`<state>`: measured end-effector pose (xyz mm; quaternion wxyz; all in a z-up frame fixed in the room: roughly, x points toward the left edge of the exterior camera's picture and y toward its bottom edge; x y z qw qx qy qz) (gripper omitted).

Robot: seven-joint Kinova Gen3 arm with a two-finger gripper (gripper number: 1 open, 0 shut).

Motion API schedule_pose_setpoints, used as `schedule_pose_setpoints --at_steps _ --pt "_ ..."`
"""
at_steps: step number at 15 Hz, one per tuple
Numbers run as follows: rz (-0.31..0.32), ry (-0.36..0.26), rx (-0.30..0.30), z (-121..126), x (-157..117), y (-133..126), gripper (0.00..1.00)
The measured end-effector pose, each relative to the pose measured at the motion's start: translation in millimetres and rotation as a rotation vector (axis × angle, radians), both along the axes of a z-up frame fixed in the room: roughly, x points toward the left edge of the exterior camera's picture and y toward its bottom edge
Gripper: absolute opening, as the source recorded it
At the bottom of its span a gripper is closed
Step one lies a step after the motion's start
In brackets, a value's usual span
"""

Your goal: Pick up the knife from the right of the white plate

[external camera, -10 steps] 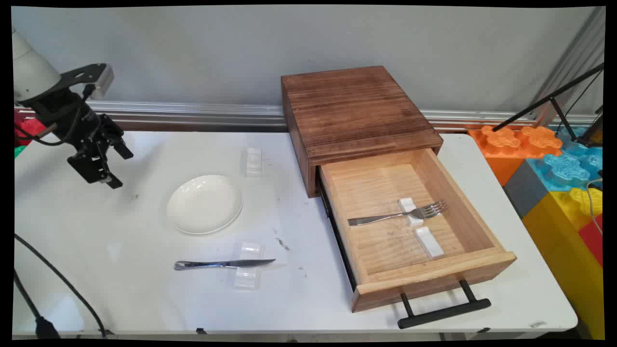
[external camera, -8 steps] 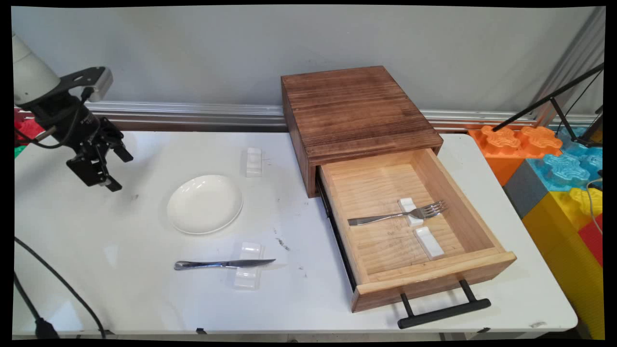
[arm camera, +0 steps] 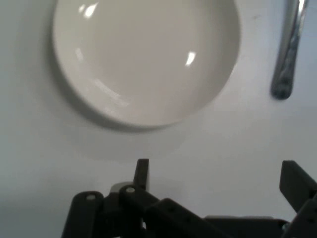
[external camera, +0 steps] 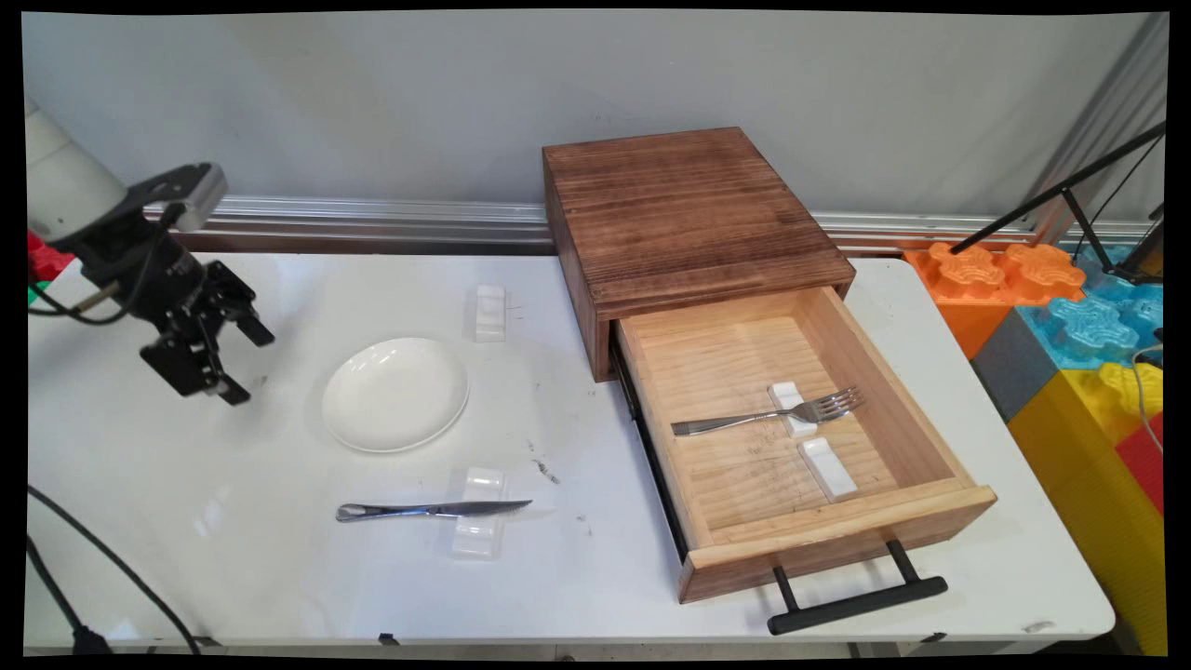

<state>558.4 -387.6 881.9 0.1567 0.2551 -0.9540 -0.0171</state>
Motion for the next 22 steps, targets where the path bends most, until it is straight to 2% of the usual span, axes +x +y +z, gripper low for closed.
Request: schedule_pose_setpoints --at_steps 7,11,16,22 --pt "0.003 0.099 -0.001 -27 -44 32 1.00" --pt "-0.019 0.128 0.007 -46 -66 44 1.00" --pt "-0.068 0.146 0.012 -68 -86 48 1.00" --pt "-0.113 0.160 -0.011 -92 -121 40 1.00"
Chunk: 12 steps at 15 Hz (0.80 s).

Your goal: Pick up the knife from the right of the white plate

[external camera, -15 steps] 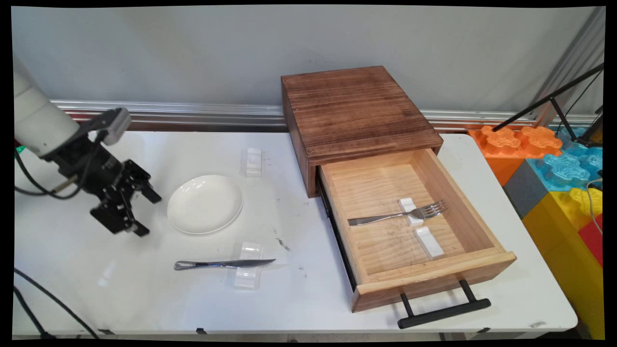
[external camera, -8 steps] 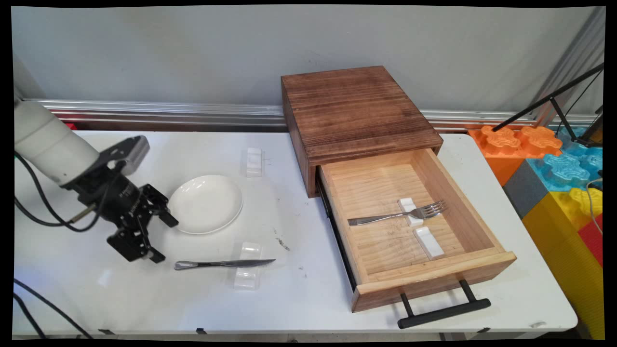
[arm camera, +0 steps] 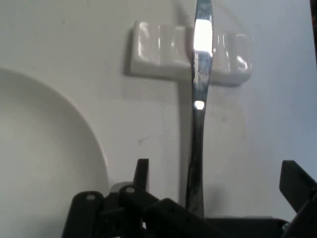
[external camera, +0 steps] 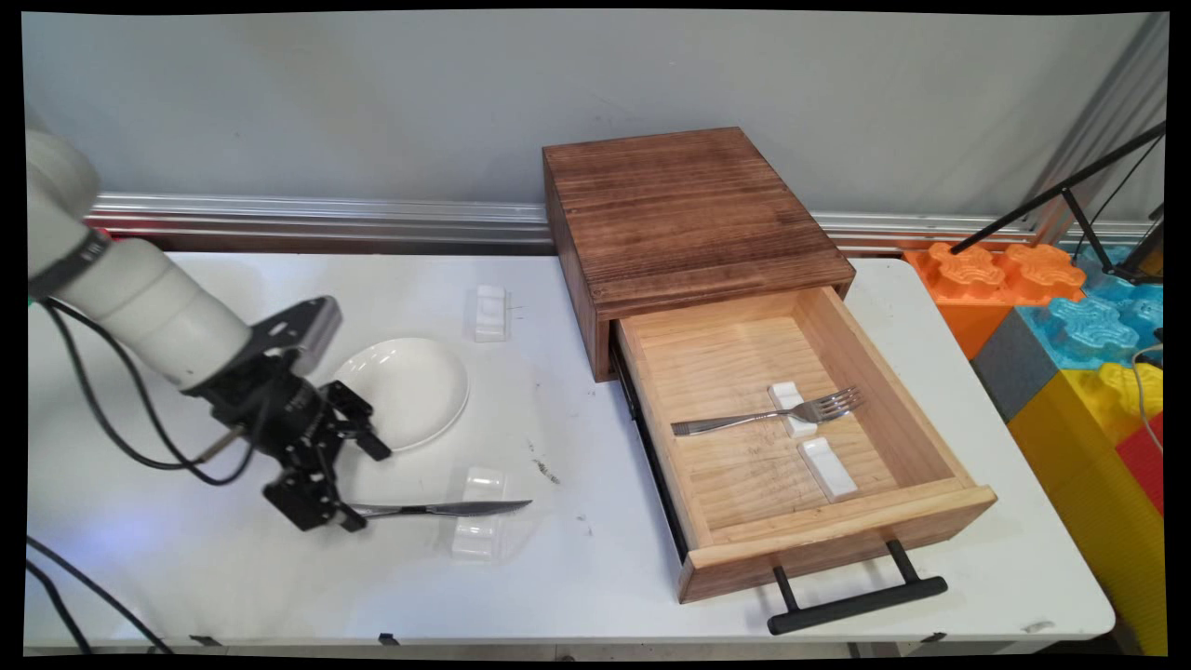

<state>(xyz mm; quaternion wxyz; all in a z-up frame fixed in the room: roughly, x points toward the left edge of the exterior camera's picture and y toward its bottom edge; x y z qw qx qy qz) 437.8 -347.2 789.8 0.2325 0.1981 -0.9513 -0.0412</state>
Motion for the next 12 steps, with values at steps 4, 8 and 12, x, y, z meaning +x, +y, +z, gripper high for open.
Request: schedule_pose_setpoints --at_steps 4,8,12 --pt "-0.029 -0.005 -0.018 -11 -22 -6 1.00" --pt "-0.053 -0.025 -0.026 -19 -34 -9 1.00" --pt "-0.067 -0.041 -0.033 -24 -42 -12 1.00"
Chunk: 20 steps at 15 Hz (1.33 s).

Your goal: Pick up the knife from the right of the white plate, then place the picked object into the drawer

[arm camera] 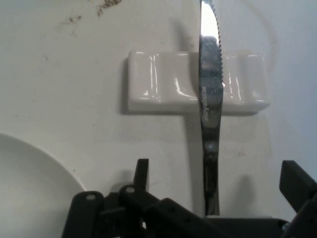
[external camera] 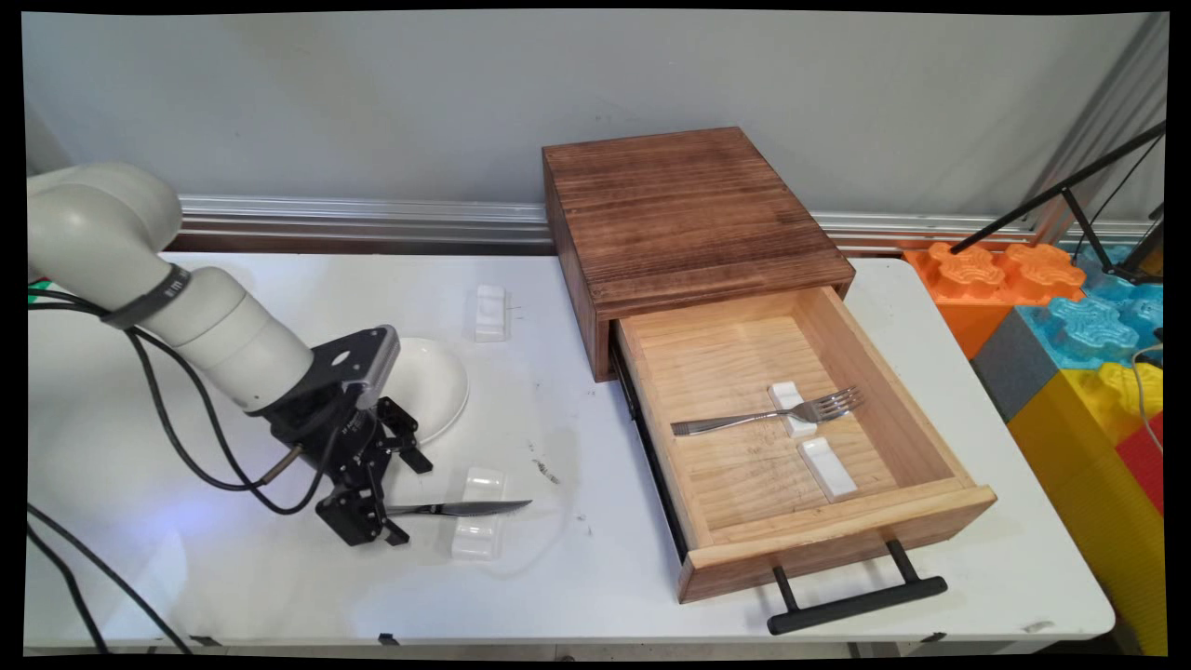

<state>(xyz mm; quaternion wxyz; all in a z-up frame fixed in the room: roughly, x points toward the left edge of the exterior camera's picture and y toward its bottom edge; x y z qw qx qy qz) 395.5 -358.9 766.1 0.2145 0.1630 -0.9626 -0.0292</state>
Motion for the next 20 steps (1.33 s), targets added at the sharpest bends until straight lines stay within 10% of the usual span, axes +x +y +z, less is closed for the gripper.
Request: schedule_pose_setpoints --at_steps 4,5,20 --pt "-0.007 -0.008 -0.007 -3 -7 -2 1.00" --pt "-0.010 -0.009 -0.010 -3 -9 -3 0.00" --pt "-0.026 -0.029 -0.012 3 -14 -6 0.00"
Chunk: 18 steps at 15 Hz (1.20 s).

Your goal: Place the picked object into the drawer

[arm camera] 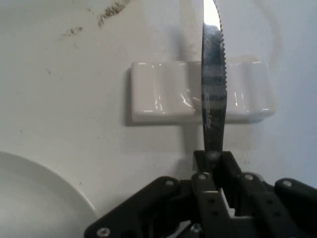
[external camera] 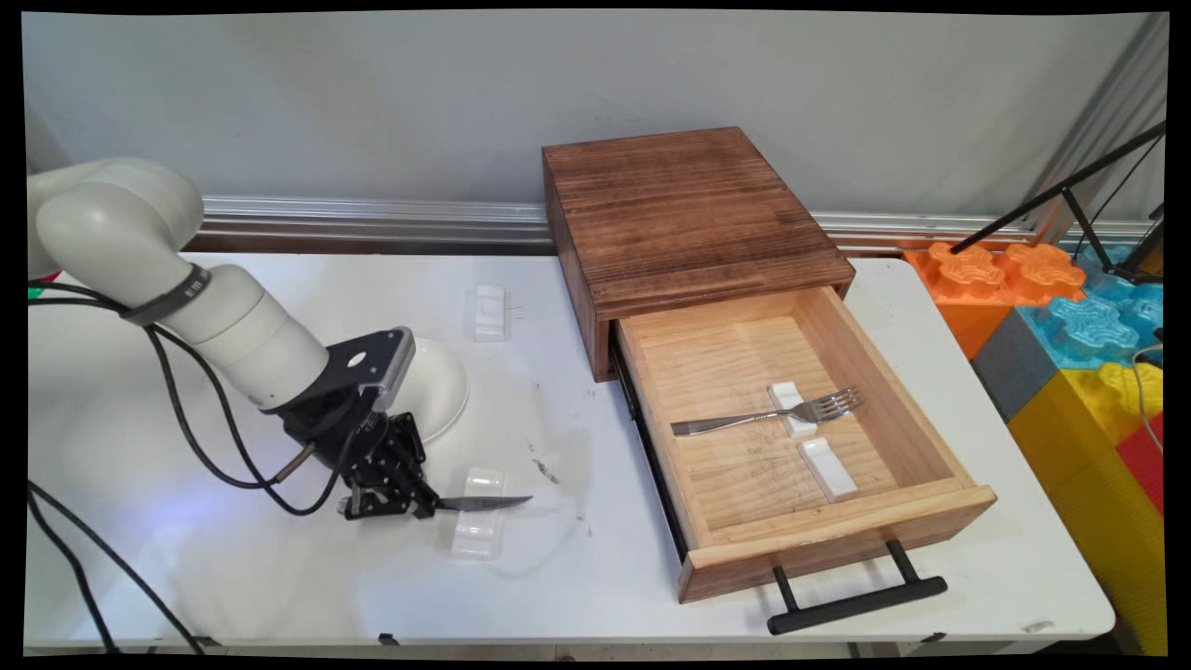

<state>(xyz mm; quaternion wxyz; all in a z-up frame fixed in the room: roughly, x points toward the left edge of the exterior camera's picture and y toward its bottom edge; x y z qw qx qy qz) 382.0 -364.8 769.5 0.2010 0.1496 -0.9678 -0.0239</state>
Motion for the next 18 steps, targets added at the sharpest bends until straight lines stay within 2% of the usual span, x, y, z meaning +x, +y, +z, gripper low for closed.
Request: schedule_pose_setpoints --at_steps 5,12,18 --pt "0.007 0.017 0.010 22 0 -5 0.00" --pt "0.035 0.019 0.031 79 -5 -17 0.00" --pt "0.078 0.025 0.033 127 -26 -31 0.00"
